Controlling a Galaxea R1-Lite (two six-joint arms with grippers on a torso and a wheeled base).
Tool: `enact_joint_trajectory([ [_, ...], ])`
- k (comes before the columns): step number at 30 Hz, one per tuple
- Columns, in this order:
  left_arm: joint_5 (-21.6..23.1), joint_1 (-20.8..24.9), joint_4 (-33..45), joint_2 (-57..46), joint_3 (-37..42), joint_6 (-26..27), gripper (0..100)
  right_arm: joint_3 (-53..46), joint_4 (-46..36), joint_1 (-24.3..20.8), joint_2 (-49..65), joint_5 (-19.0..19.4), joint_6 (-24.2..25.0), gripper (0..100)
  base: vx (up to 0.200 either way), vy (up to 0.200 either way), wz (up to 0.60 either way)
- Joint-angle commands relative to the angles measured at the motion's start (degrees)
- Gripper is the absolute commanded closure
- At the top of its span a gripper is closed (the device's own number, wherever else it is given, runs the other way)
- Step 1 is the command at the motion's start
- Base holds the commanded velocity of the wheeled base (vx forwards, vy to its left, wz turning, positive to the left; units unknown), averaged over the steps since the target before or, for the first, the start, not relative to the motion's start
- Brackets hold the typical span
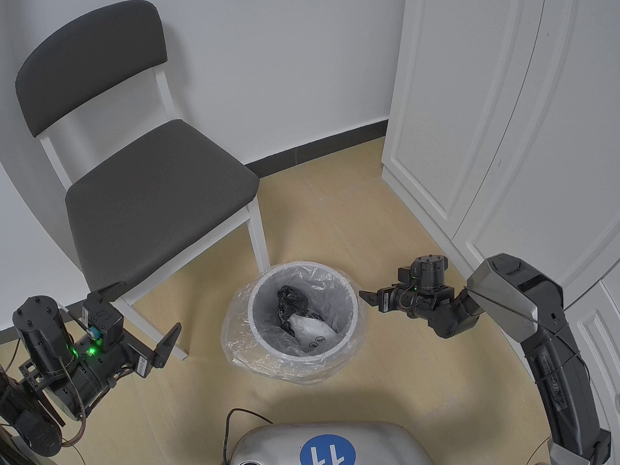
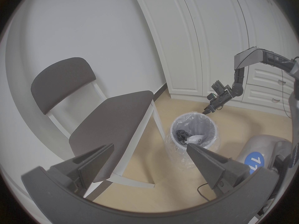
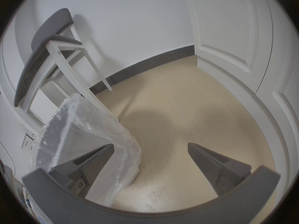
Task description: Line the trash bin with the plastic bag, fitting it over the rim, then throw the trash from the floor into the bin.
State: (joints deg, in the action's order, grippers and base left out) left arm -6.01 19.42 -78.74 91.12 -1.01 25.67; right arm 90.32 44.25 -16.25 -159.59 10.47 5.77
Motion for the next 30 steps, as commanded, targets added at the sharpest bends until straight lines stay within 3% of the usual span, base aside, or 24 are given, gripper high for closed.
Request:
enact_joint_trajectory([
  [1,-0.1,1.4,-1.7,0.4,1.0,-2.6,0,-21.9,16.4,0.5,14.3,0.4,0.2,0,0.000,0.000,0.00],
  [10,0.0,1.4,-5.5,0.4,1.0,-3.4,0,-34.9,20.3,0.9,30.6,-2.6,0.6,0,0.000,0.000,0.00],
  [16,0.0,4.6,-9.1,-1.7,-0.7,-12.1,0,-48.1,20.1,1.0,49.4,-10.8,-0.1,0,0.000,0.000,0.00],
  [22,0.1,4.6,-9.1,-3.1,-2.2,-15.2,0,-58.9,19.7,0.9,65.0,-15.7,-0.1,0,0.000,0.000,0.00],
  [28,0.6,4.9,-9.1,-5.2,-2.8,-17.8,0,-62.4,12.7,2.7,79.0,-19.1,-0.8,0,0.000,0.000,0.00],
  [30,2.4,5.1,-9.1,-6.0,-3.6,-18.1,0,-63.1,6.5,5.1,86.4,-19.3,-1.8,0,0.000,0.000,0.00],
])
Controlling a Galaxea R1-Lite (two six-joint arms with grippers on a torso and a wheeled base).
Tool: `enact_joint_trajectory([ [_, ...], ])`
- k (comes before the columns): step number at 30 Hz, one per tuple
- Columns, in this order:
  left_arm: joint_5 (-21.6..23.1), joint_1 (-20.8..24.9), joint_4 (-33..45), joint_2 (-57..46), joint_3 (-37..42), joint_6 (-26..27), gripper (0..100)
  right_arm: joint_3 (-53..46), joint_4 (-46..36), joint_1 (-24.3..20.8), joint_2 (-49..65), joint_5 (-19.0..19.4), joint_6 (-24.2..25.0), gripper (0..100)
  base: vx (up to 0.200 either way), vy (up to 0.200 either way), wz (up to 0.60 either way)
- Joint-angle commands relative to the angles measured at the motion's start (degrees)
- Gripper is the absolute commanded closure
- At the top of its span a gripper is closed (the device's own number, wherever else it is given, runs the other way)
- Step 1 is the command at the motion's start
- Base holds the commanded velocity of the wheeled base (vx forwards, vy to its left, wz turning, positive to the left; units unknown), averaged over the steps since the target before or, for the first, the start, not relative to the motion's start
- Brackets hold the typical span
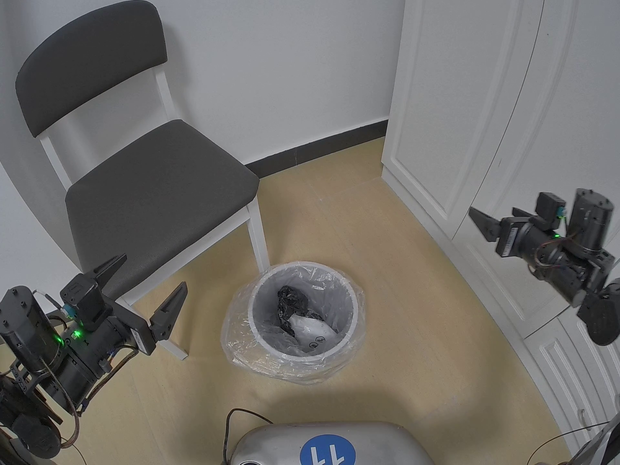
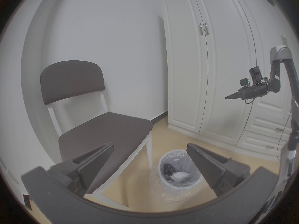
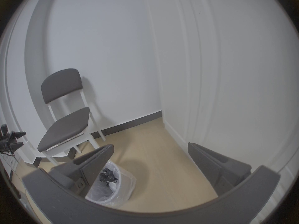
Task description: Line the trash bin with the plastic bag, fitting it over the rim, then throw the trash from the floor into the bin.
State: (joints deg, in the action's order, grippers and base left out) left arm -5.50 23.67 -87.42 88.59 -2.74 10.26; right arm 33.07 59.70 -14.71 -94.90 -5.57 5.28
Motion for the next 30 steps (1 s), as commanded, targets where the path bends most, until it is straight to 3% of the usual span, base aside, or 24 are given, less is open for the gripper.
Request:
enact_joint_trajectory([
  [1,2.3,0.8,-0.4,-4.3,-2.0,-3.2,0,-5.9,-11.0,4.3,24.6,-3.2,-1.3,0,0.000,0.000,0.00],
  [4,2.3,0.6,-0.4,-5.6,-2.1,-4.6,0,-5.7,-15.2,5.7,29.3,-3.1,-1.3,0,0.000,0.000,0.00],
  [6,2.5,0.4,-0.3,-8.0,-1.9,-6.1,0,-5.5,-19.4,9.0,34.3,-2.3,-1.2,0,0.000,0.000,0.00],
  [9,2.6,-0.2,-0.3,-8.6,-2.9,-6.4,0,-6.1,-21.1,9.4,38.1,-1.8,-1.1,0,0.000,0.000,0.00],
  [21,2.1,-4.2,-0.2,-15.6,-2.0,-6.3,0,-14.6,-21.4,9.7,53.2,-1.8,1.3,0,0.000,0.000,0.00],
  [30,2.1,-3.7,0.8,-23.4,2.7,-6.4,0,-22.4,-21.5,14.6,63.7,-1.7,1.3,0,0.000,0.000,0.00],
])
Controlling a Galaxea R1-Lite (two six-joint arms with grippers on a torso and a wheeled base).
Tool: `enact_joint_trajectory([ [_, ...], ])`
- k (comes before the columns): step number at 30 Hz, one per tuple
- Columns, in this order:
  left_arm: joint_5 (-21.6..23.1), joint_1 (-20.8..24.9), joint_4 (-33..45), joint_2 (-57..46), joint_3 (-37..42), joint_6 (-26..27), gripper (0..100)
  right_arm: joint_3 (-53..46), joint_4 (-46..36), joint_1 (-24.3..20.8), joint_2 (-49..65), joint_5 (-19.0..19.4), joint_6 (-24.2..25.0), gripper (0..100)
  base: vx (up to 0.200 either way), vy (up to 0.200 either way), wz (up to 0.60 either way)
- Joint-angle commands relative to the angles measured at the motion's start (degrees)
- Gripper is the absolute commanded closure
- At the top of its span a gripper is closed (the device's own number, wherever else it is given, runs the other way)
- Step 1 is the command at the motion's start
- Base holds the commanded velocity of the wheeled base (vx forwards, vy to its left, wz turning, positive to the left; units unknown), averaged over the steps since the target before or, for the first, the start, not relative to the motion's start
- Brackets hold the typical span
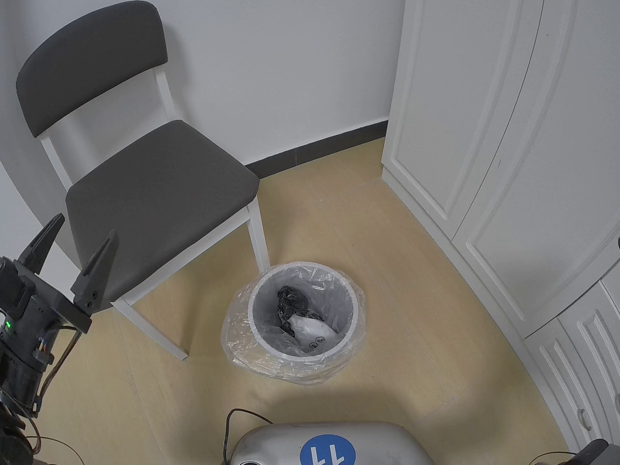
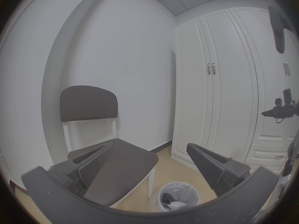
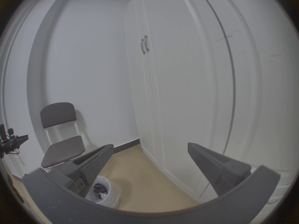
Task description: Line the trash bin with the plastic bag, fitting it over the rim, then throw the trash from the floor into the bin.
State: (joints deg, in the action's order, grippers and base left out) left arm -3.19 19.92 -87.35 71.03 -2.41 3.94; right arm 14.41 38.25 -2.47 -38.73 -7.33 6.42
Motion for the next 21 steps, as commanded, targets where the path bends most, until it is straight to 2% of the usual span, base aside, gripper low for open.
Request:
enact_joint_trajectory([
  [1,-0.2,0.0,1.7,-6.9,2.4,-0.1,0,-4.3,0.0,2.5,8.6,0.0,0.1,0,0.000,0.000,0.00],
  [7,0.2,-0.7,10.5,-15.1,1.4,0.0,0,-7.9,-0.5,3.4,15.1,0.0,0.1,0,0.000,0.000,0.00],
  [11,0.1,-1.7,11.8,-18.4,1.4,-0.1,0,-8.4,-5.2,4.4,20.2,0.2,0.1,0,0.000,0.000,0.00],
  [19,0.1,-3.0,17.9,-26.8,0.0,0.0,0,-9.8,-17.8,4.9,33.5,6.6,0.4,0,0.000,0.000,0.00],
  [21,0.2,-3.9,21.3,-29.4,-0.7,0.0,0,-10.5,-18.7,4.3,35.0,6.8,0.7,0,0.000,0.000,0.00],
])
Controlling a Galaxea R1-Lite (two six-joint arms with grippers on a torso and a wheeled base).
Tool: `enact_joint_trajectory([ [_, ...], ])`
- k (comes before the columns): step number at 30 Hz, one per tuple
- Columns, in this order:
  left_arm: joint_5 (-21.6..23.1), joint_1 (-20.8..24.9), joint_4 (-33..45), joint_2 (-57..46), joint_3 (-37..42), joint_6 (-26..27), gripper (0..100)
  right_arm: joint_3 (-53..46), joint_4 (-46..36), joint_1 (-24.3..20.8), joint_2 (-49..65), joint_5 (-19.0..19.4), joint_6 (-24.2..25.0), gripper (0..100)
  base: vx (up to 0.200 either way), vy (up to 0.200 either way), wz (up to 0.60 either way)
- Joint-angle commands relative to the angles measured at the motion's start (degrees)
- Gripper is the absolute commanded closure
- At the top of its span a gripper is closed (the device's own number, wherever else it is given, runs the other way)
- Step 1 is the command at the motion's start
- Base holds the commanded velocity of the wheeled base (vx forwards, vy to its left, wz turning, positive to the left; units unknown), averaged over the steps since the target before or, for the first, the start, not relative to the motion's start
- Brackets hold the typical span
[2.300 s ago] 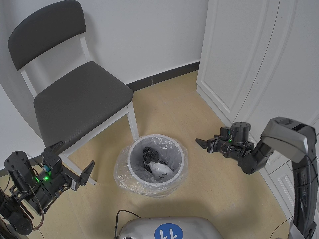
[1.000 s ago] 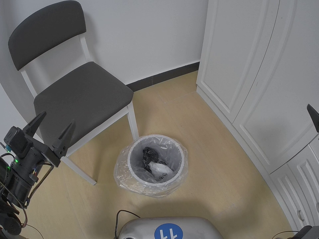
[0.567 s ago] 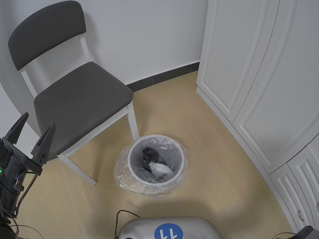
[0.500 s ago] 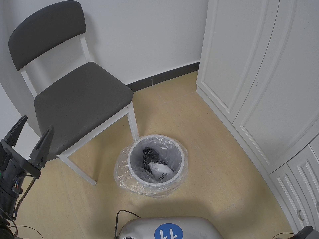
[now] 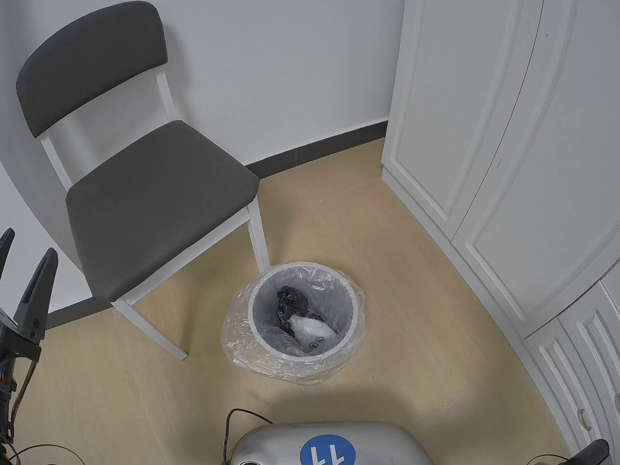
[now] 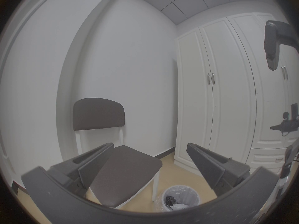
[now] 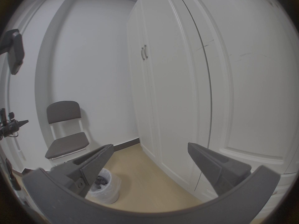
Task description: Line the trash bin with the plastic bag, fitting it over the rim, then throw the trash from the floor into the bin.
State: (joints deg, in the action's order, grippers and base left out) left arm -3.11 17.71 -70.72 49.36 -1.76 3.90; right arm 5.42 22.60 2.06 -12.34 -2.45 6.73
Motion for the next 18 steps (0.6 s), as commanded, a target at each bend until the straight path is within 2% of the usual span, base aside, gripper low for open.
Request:
enact_joint_trajectory([
  [1,0.1,-2.0,6.5,-9.3,-1.8,0.1,0,-1.8,-3.0,-0.7,9.5,2.0,0.7,0,0.000,0.000,0.00],
  [4,0.1,-2.4,10.4,-12.8,-2.9,0.1,0,-2.0,-3.0,-1.5,11.1,2.3,1.4,0,0.000,0.000,0.00],
  [5,0.1,-3.0,15.6,-16.4,-4.5,0.1,0,-2.3,-3.4,-2.0,12.3,2.5,1.5,0,0.000,0.000,0.00],
  [10,0.3,-6.1,31.2,-26.7,-9.6,0.1,0,-3.6,-2.9,-2.0,12.3,2.8,1.3,0,0.000,0.000,0.00],
  [12,0.3,-6.3,31.7,-27.0,-9.7,0.1,0,-3.7,-2.9,-2.0,12.3,2.8,1.3,0,0.000,0.000,0.00],
  [13,0.4,-8.7,39.1,-30.2,-12.6,0.1,0,-4.3,-2.8,-2.0,12.3,2.9,1.3,0,0.000,0.000,0.00],
  [18,3.8,-12.2,42.2,-34.8,-13.4,0.0,0,-5.4,-2.9,-2.0,12.3,2.9,1.7,0,0.000,0.000,0.00],
])
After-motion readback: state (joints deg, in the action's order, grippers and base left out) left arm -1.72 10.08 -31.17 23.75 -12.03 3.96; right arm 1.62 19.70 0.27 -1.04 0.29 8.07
